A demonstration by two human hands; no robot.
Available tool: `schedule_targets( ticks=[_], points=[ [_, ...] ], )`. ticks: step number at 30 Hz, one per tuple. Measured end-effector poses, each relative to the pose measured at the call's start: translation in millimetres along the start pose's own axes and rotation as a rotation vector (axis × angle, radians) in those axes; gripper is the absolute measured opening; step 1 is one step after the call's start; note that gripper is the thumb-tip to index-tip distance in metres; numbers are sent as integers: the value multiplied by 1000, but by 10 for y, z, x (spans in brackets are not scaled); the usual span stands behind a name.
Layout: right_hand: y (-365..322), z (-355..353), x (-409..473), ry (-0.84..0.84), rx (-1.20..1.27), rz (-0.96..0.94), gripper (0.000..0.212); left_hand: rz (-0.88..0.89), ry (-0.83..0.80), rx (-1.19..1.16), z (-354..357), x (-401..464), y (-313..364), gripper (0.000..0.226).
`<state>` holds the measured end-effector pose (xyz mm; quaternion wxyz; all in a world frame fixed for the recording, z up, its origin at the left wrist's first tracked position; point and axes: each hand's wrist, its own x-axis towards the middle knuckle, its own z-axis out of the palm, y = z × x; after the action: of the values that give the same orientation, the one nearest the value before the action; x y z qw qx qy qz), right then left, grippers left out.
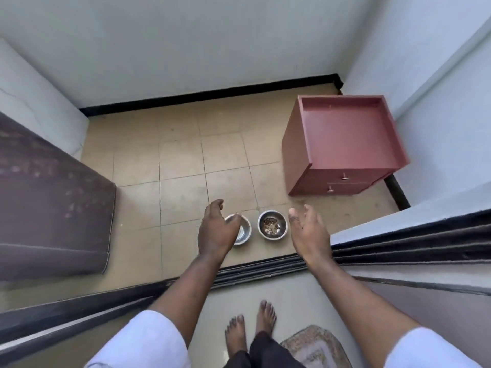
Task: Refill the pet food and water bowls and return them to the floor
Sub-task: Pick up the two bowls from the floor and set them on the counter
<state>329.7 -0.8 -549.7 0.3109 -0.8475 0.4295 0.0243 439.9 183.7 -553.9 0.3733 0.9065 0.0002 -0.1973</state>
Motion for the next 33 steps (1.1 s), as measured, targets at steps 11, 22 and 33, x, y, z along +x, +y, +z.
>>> schedule_targets(
  ticks=[11,22,33],
  points=[
    [956,1850,1230,-186,-82,128,58,-173,-75,58,1590,1228,-1356,62],
    [2310,3542,2280,-266,-3,530,74,-353,-163,137,3000,2008,-2894,63],
    [3068,4617,2855,-172,225,742,61,-550,-59,-58,3791,2678,-3728,39]
  ],
)
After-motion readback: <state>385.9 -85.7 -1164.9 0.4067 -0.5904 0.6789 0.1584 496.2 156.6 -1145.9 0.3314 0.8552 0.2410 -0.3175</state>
